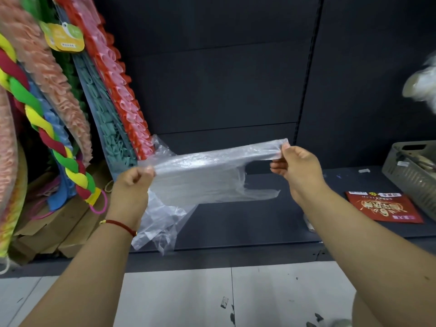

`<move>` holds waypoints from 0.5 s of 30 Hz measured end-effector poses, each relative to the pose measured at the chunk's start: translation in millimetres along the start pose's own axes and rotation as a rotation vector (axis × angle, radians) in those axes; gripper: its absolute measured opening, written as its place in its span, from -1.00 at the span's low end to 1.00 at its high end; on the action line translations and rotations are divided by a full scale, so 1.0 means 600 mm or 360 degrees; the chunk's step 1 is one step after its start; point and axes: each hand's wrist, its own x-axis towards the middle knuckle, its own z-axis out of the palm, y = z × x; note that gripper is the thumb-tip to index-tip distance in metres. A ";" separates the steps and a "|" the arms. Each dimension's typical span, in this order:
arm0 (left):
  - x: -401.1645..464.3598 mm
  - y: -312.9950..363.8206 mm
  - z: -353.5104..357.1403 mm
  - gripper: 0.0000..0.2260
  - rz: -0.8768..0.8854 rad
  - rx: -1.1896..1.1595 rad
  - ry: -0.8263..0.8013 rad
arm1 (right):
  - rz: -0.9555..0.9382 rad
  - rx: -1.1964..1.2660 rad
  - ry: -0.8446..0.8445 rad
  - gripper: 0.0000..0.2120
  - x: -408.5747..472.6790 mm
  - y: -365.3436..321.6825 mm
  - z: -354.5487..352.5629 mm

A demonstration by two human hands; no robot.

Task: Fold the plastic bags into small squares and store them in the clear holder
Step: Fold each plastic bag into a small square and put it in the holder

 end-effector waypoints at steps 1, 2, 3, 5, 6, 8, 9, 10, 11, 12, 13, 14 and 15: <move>-0.004 0.006 0.000 -0.76 0.0114 -0.0049 0.0044 | -0.0015 0.0051 -0.0017 -0.69 -0.003 -0.009 0.001; -0.009 0.015 0.001 -0.75 0.0220 -0.0081 0.0084 | -0.0035 0.0166 -0.0035 -0.69 -0.005 -0.020 0.003; -0.016 0.024 0.002 -0.74 0.0308 -0.0117 0.0119 | -0.0059 0.0335 -0.0071 -0.69 -0.009 -0.029 0.002; -0.029 0.042 0.010 -0.74 0.0451 -0.0166 0.0193 | -0.0126 0.0560 -0.0278 -0.65 -0.013 -0.040 0.003; -0.035 0.050 0.015 -0.74 0.0500 -0.0180 0.0213 | -0.0172 0.0471 -0.0441 -0.61 -0.014 -0.039 0.006; -0.041 0.057 0.025 -0.74 0.0523 -0.0237 0.0200 | -0.0117 -0.0016 -0.0759 -0.45 -0.023 -0.016 0.013; -0.043 0.059 0.029 -0.73 0.0510 -0.0273 0.0184 | -0.0015 -0.0224 -0.0909 -0.30 -0.030 -0.004 0.015; -0.042 0.057 0.031 -0.73 0.0488 -0.0298 0.0162 | 0.0094 -0.0325 -0.1031 -0.24 -0.037 0.007 0.019; -0.041 0.055 0.033 -0.73 0.0460 -0.0304 0.0140 | 0.0159 -0.0361 -0.1111 -0.32 -0.043 0.016 0.022; -0.040 0.052 0.034 -0.73 0.0424 -0.0297 0.0127 | 0.0187 -0.0347 -0.1141 -0.48 -0.046 0.021 0.024; -0.040 0.049 0.034 -0.74 0.0395 -0.0292 0.0121 | 0.0179 -0.0313 -0.1126 -0.68 -0.049 0.021 0.024; -0.040 0.049 0.035 -0.74 0.0371 -0.0290 0.0131 | 0.0173 -0.0255 -0.1085 -0.84 -0.047 0.020 0.026; -0.040 0.047 0.034 -0.74 0.0346 -0.0296 0.0149 | 0.0193 -0.0164 -0.1042 -0.92 -0.048 0.018 0.025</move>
